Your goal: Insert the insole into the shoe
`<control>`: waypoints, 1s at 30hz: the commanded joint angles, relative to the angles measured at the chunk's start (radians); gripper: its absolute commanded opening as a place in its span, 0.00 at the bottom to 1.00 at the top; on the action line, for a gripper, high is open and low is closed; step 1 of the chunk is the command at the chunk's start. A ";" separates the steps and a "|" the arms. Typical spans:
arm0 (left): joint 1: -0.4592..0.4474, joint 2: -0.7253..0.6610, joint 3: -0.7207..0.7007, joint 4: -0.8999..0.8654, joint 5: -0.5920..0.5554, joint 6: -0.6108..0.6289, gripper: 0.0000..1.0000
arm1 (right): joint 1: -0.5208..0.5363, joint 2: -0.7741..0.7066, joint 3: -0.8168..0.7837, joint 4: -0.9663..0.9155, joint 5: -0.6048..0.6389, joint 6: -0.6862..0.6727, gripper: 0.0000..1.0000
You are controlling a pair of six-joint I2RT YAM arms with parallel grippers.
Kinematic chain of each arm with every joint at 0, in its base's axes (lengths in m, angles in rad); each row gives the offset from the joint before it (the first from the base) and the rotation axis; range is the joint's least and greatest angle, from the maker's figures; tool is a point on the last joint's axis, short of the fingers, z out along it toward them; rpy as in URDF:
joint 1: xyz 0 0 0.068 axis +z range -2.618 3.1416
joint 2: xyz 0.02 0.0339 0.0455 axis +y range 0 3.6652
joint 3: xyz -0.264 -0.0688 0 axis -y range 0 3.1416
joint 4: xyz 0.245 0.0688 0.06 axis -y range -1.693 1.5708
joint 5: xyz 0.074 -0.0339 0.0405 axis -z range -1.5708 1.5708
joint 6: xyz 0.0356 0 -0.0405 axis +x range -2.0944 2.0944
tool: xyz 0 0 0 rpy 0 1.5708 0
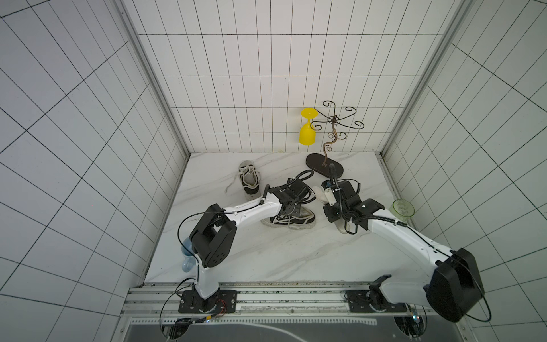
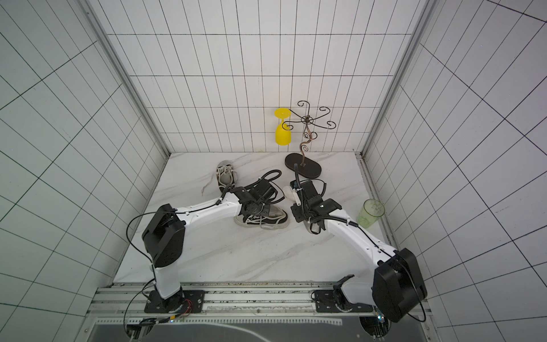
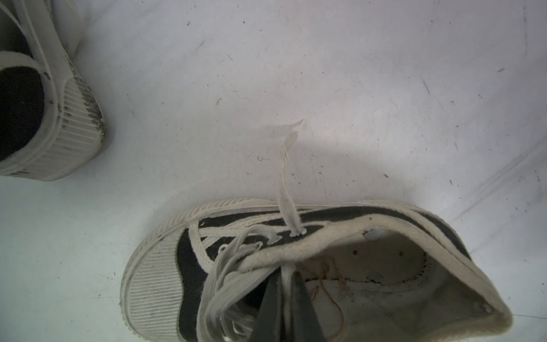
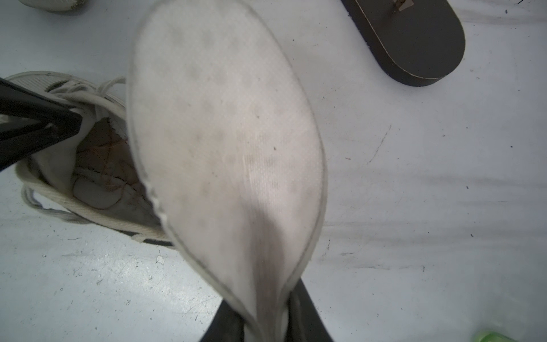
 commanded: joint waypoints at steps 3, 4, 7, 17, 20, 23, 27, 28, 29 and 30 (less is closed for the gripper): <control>-0.005 -0.012 0.024 -0.019 -0.032 -0.019 0.00 | -0.004 -0.012 0.057 -0.025 -0.064 0.000 0.23; -0.004 -0.028 0.025 -0.010 -0.020 -0.007 0.00 | -0.002 -0.010 0.054 -0.027 -0.081 -0.005 0.23; 0.008 -0.088 0.016 0.030 0.045 0.039 0.00 | 0.016 -0.001 0.064 -0.057 -0.137 -0.039 0.23; 0.202 -0.260 -0.224 0.329 0.595 0.221 0.00 | 0.116 -0.013 0.074 -0.202 -0.276 -0.087 0.22; 0.204 -0.252 -0.188 0.288 0.646 0.316 0.00 | 0.141 -0.008 0.065 -0.223 -0.302 -0.081 0.22; 0.203 -0.210 -0.139 0.223 0.680 0.351 0.00 | 0.169 0.011 0.074 -0.232 -0.309 -0.078 0.22; 0.202 -0.189 -0.134 0.215 0.679 0.337 0.00 | 0.199 0.051 0.106 -0.252 -0.319 -0.052 0.22; 0.203 -0.188 -0.135 0.218 0.677 0.330 0.00 | 0.204 0.063 0.109 -0.252 -0.324 -0.044 0.22; 0.204 -0.185 -0.135 0.221 0.680 0.324 0.00 | 0.209 0.074 0.110 -0.253 -0.330 -0.036 0.22; 0.203 -0.182 -0.133 0.224 0.693 0.324 0.00 | 0.210 0.088 0.111 -0.252 -0.324 -0.026 0.22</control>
